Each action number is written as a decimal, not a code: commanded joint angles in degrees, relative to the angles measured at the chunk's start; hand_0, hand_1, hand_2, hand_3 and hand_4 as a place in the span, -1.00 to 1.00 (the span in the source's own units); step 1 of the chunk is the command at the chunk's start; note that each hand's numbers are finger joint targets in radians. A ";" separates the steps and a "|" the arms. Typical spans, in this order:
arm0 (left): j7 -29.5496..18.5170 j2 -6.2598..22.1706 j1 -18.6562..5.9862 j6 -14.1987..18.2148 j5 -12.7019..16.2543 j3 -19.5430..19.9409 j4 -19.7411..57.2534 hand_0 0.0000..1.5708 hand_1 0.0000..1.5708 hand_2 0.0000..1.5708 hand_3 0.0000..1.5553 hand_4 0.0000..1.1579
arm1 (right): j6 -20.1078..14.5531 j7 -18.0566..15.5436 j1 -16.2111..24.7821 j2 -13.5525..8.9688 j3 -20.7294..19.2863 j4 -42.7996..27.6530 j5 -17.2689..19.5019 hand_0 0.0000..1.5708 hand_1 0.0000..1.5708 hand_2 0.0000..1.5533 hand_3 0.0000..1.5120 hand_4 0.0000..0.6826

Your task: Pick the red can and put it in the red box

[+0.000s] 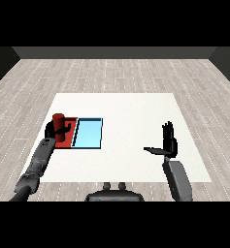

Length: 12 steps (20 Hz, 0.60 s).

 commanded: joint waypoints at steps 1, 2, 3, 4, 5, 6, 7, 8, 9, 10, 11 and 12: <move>-1.05 0.63 -2.37 1.34 -1.33 1.79 12.30 0.79 0.79 0.80 0.78 0.73 | -0.52 -2.38 3.01 0.78 1.10 -2.00 1.76 -1.00 -1.00 -1.00 -1.00 -1.00; 2.79 0.28 -4.03 2.43 -2.75 0.70 14.24 0.28 0.28 0.35 0.55 0.62 | 0.54 -2.16 1.17 -1.36 -1.39 -1.74 0.53 -1.00 -1.00 -1.00 -1.00 -1.00; 3.15 -0.54 -5.83 2.94 -3.76 0.02 16.37 -0.11 -0.11 -0.04 0.06 0.43 | -1.66 -3.02 3.39 1.61 1.83 -3.65 2.78 -1.00 -1.00 -1.00 -1.00 -1.00; 2.65 1.11 -5.26 1.33 -3.89 0.17 17.91 -0.58 -0.58 -0.42 -0.58 0.25 | -1.03 -3.46 5.25 0.54 1.84 -5.36 3.17 -1.00 -1.00 -1.00 -1.00 -1.00; 2.03 1.49 -6.38 1.63 -4.65 0.02 19.70 -0.32 -0.32 -0.22 -1.00 0.15 | -1.72 -1.89 0.86 0.67 0.84 -2.45 2.85 -1.00 -1.00 -1.00 -1.00 -1.00; 3.35 -0.24 -6.35 3.24 -3.51 1.33 21.12 -0.19 -0.19 -0.15 -0.82 0.18 | -0.81 -1.91 1.44 0.84 0.33 -3.67 1.31 -1.00 -1.00 -1.00 -1.00 -1.00; 1.49 -0.08 -4.76 2.92 -3.08 1.86 21.75 0.08 0.08 0.01 -1.00 0.22 | -0.08 -4.84 0.85 1.15 0.30 -0.74 1.98 -1.00 -1.00 -1.00 -1.00 -1.00; 3.94 -0.12 -6.97 2.48 -3.54 1.54 22.94 0.02 0.02 -0.05 -1.00 0.22 | 1.51 -6.92 3.61 0.02 -0.67 -0.59 1.49 -1.00 -1.00 -1.00 -1.00 -1.00; 4.54 0.22 -8.30 -0.19 -2.37 2.62 23.33 -0.03 -0.03 -0.03 -1.00 0.16 | -0.31 -6.21 0.60 1.60 0.27 0.28 2.58 -1.00 -1.00 -1.00 -1.00 -1.00; 1.24 0.77 -6.52 -2.04 0.11 5.13 22.70 0.44 0.44 0.39 -1.00 -0.09 | -0.37 -4.19 0.03 0.54 -0.16 -0.02 2.59 -1.00 -1.00 -1.00 -1.00 -1.00; 1.38 -0.60 -6.32 -0.52 -3.44 1.89 24.55 0.59 0.59 0.49 -1.00 -0.21 | 0.57 -4.71 0.69 0.31 -1.01 -0.46 1.36 -1.00 -1.00 -1.00 -1.00 -1.00; 0.33 0.08 -6.18 -4.35 -2.51 2.62 24.26 -0.09 -0.09 -0.11 -1.00 -0.13 | -0.07 -6.30 3.37 2.20 0.78 -1.54 2.28 -1.00 -1.00 -1.00 -1.00 -1.00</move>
